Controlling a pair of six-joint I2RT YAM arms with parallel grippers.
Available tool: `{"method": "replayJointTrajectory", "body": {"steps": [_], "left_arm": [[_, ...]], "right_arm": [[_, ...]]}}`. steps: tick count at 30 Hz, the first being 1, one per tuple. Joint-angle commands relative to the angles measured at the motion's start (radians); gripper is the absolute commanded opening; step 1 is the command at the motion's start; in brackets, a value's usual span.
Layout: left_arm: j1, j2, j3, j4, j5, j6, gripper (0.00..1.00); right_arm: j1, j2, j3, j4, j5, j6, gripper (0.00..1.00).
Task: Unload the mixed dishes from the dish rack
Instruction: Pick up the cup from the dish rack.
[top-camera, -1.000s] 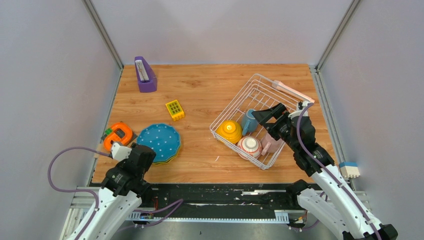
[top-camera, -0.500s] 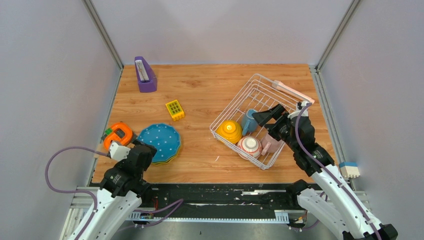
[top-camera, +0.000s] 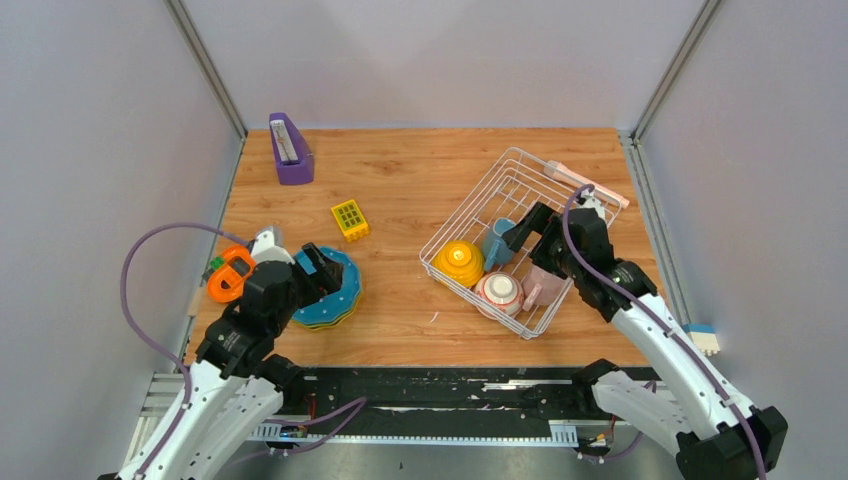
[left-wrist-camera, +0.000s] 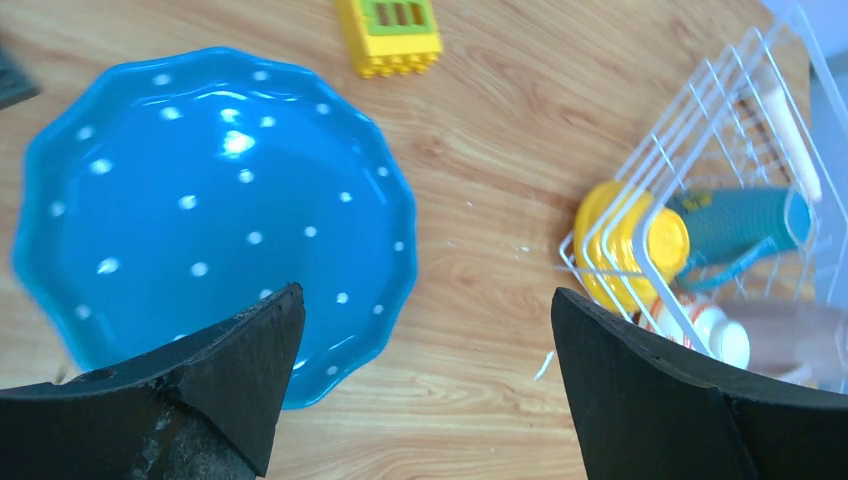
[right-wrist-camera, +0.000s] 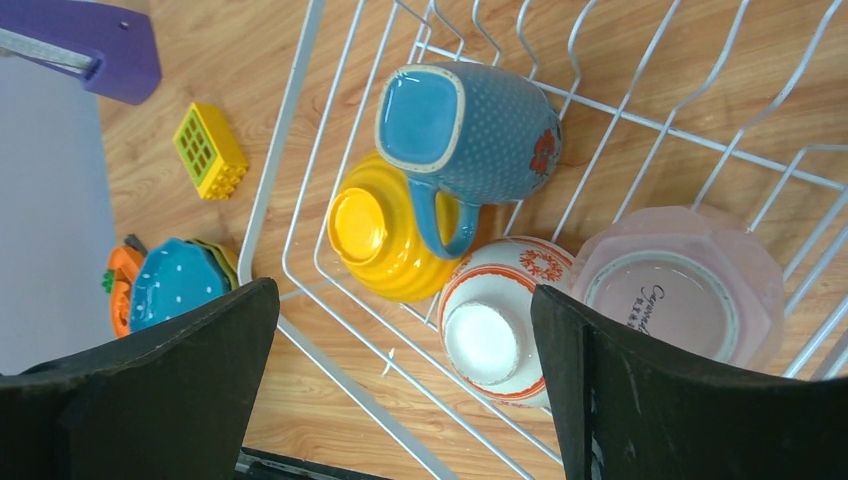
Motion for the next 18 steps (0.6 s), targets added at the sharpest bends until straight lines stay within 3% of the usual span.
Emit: {"method": "replayJointTrajectory", "body": {"steps": [1,6,12,18], "left_arm": [[0.002,0.067,0.034,0.188,0.199,0.171,1.0],[0.002,0.102,0.025,0.215,0.221,0.182,1.0],[0.002,0.1,0.009,0.215,0.206,0.18,1.0],[0.002,0.102,-0.003,0.222,0.209,0.182,1.0]], "right_arm": [[0.003,0.086,0.088,-0.021,-0.001,-0.031,0.99],[0.026,0.233,0.174,-0.021,-0.023,-0.049,0.97],[0.097,0.368,0.222,-0.031,0.121,0.02,0.92],[0.117,0.478,0.283,-0.067,0.265,0.058,0.95]]}}
